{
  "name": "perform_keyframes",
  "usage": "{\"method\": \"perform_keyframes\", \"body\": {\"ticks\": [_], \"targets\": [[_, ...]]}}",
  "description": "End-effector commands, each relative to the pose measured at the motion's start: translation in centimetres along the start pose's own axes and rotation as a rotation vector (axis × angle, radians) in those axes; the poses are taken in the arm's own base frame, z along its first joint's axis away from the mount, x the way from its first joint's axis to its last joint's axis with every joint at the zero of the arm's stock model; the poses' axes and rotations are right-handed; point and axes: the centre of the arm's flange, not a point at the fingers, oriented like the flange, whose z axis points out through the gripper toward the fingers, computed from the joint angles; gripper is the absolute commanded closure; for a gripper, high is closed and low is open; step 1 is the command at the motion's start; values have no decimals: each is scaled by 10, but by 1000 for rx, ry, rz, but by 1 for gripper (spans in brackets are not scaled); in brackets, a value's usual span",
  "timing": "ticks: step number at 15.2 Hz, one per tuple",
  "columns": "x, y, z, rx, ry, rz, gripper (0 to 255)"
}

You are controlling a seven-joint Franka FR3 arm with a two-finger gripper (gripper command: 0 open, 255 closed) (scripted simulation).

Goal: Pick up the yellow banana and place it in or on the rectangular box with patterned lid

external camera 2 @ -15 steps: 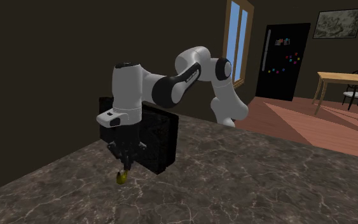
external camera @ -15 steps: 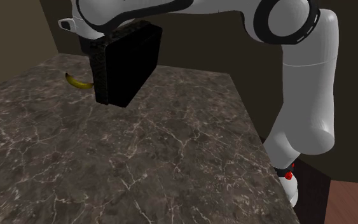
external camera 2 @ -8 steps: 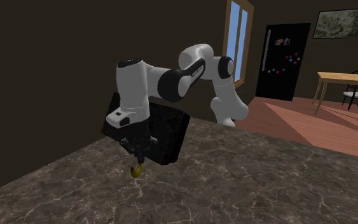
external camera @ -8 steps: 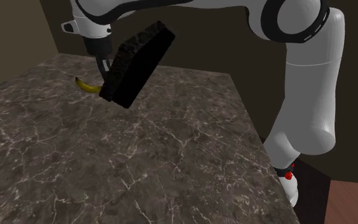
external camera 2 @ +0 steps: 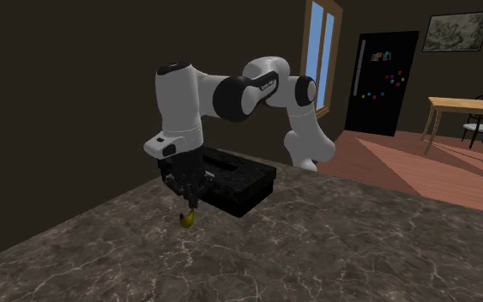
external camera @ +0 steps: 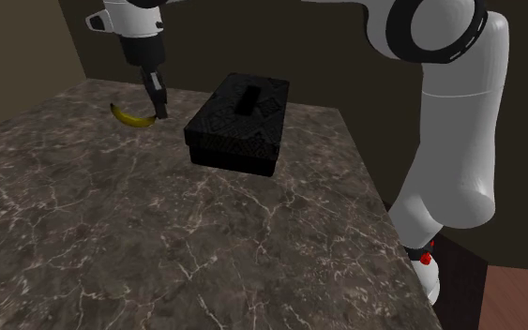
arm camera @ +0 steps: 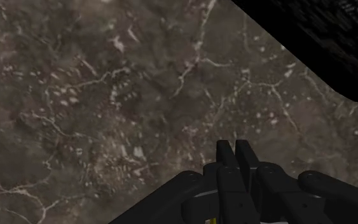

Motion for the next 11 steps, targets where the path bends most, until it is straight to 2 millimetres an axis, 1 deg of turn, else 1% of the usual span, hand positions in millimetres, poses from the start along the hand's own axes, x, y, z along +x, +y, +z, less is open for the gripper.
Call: {"method": "perform_keyframes", "body": {"ticks": [1,11], "targets": [[0,1,-12,0,0,0,255],[-4,-1,-65,0,0,0,255]]}}
